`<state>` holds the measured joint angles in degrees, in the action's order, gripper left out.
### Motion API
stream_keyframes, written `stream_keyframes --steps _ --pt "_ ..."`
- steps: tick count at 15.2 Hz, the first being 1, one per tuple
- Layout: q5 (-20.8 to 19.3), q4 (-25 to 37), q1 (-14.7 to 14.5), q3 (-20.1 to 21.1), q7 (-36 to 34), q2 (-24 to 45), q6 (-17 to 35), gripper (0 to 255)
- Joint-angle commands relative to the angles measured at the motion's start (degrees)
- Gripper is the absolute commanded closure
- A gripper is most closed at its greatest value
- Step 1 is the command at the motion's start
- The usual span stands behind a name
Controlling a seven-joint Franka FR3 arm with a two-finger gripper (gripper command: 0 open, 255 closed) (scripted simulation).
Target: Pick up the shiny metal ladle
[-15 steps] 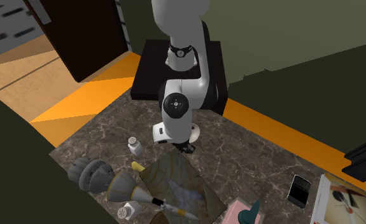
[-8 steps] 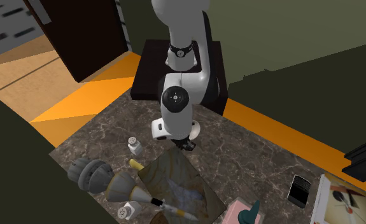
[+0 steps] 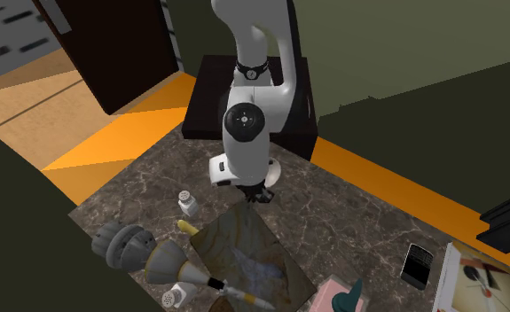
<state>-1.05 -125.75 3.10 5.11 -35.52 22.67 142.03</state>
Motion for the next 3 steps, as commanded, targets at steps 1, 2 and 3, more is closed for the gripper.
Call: stream_keyframes --steps 1,2,3 --pt "0.2 -0.2 0.1 0.1 0.1 -1.6 -1.3 255" --pt "0.2 -0.2 0.1 0.1 0.2 -1.7 -1.4 255" --pt "0.2 -0.2 0.1 0.1 0.2 -1.7 -1.4 255"
